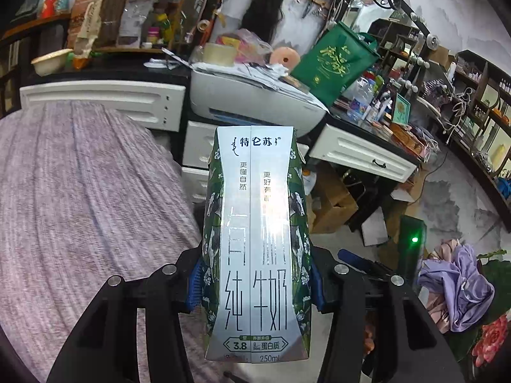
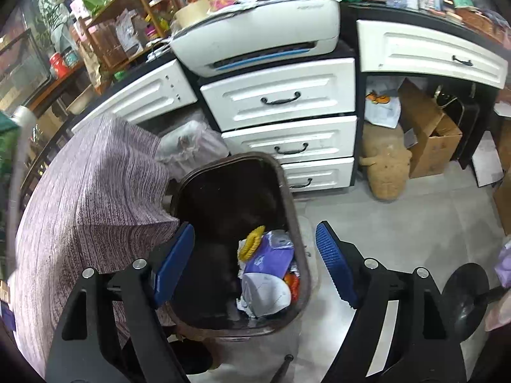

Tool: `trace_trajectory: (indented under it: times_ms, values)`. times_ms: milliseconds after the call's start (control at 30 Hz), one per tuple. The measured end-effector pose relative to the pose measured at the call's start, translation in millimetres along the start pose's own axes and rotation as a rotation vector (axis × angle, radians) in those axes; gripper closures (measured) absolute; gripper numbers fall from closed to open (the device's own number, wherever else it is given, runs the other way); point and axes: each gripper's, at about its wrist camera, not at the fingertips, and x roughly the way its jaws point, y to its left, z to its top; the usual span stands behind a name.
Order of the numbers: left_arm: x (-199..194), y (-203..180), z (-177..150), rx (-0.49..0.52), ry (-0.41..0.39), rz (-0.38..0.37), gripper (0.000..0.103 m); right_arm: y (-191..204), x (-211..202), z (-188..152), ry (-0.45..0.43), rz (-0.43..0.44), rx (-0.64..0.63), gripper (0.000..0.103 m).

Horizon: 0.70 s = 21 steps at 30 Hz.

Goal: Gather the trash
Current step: 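Open the right tool over the bin while the left tool releases the carton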

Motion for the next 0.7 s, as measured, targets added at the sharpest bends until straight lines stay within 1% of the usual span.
trace_trajectory:
  times_ms: [167, 333, 400, 600, 667, 700]
  values:
    - [30, -18, -5, 0.021, 0.055, -0.016, 0.053, -17, -15, -2, -0.032, -0.014, 0.033, 0.025]
    - [58, -32, -15, 0.052, 0.12, -0.015, 0.053, -36, -24, -4, -0.045, -0.036, 0.07, 0.025]
    - [71, -36, -21, 0.065, 0.149, -0.004, 0.053, -42, -24, -5, -0.046, -0.042, 0.081, 0.025]
    - [111, -35, -33, 0.09, 0.247, 0.066, 0.052, -54, -26, -9, -0.038, -0.055, 0.107, 0.025]
    - [123, -36, -37, 0.109, 0.279, 0.102, 0.048, -58, -26, -10, -0.035, -0.059, 0.115, 0.025]
    - [125, -36, -39, 0.112, 0.284, 0.114, 0.036, -58, -26, -10, -0.035, -0.06, 0.117, 0.025]
